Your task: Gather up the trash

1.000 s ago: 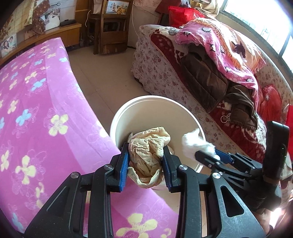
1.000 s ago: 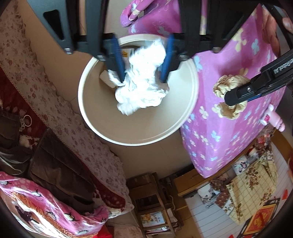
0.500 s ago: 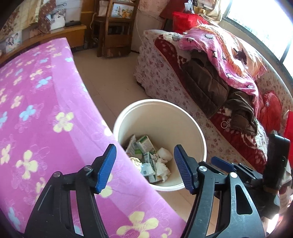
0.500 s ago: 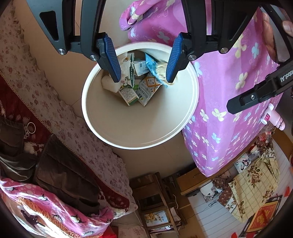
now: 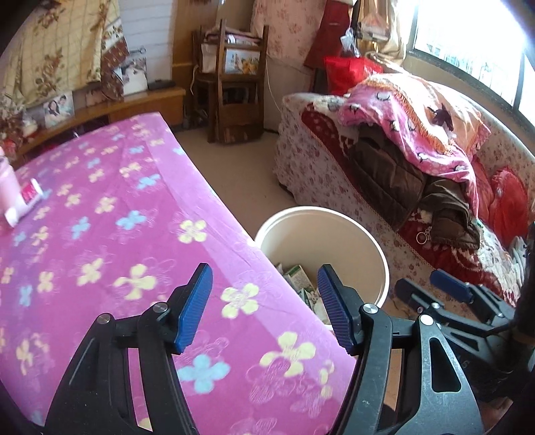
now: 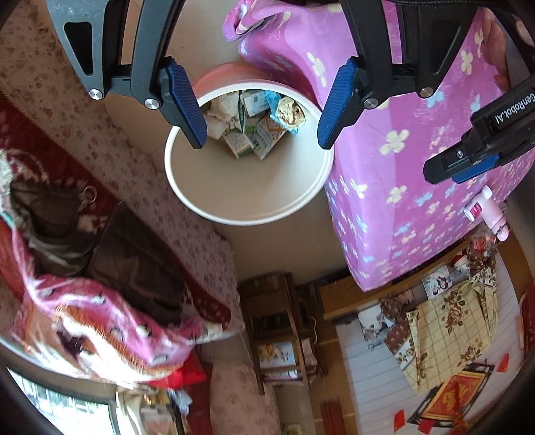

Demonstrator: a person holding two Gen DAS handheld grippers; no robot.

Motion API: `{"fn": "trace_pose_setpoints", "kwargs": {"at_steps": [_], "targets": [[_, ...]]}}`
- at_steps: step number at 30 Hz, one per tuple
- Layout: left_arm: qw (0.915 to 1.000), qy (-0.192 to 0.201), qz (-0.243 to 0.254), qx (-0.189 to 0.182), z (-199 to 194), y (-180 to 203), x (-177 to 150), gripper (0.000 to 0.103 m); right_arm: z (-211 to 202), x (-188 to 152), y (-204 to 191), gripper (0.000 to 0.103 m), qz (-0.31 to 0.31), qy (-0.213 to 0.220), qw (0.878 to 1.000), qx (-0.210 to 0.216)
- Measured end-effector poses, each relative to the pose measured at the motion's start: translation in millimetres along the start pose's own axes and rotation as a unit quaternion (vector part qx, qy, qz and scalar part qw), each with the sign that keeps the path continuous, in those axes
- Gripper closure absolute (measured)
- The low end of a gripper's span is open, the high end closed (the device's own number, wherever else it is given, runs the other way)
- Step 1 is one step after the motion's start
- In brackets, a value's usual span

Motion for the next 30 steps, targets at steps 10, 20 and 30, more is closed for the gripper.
{"fn": "trace_pose_setpoints", "kwargs": {"at_steps": [10, 20, 30], "targets": [[0.9979, 0.061, 0.018, 0.010, -57, -3, -6, 0.039, -53, 1, -26, 0.028, -0.012, 0.055, 0.998, -0.016], [0.9954, 0.091, 0.022, 0.021, -92, -12, -16, 0.039, -87, -3, -45, 0.026, -0.018, 0.081, 0.996, -0.022], [0.9907, 0.125, 0.023, 0.049, -122, -20, -21, 0.039, -116, -4, -57, 0.020, -0.019, 0.106, 0.994, -0.016]]}}
Point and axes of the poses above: each gripper's, at about its wrist camera, not at the fingertips, and z roughly the way its jaws point, y to its right, x to its top, the point moved 2 cm from there along z, roughly the way its jaws point, and after that the axes turned 2 degrees about y, right-handed, at the moved point
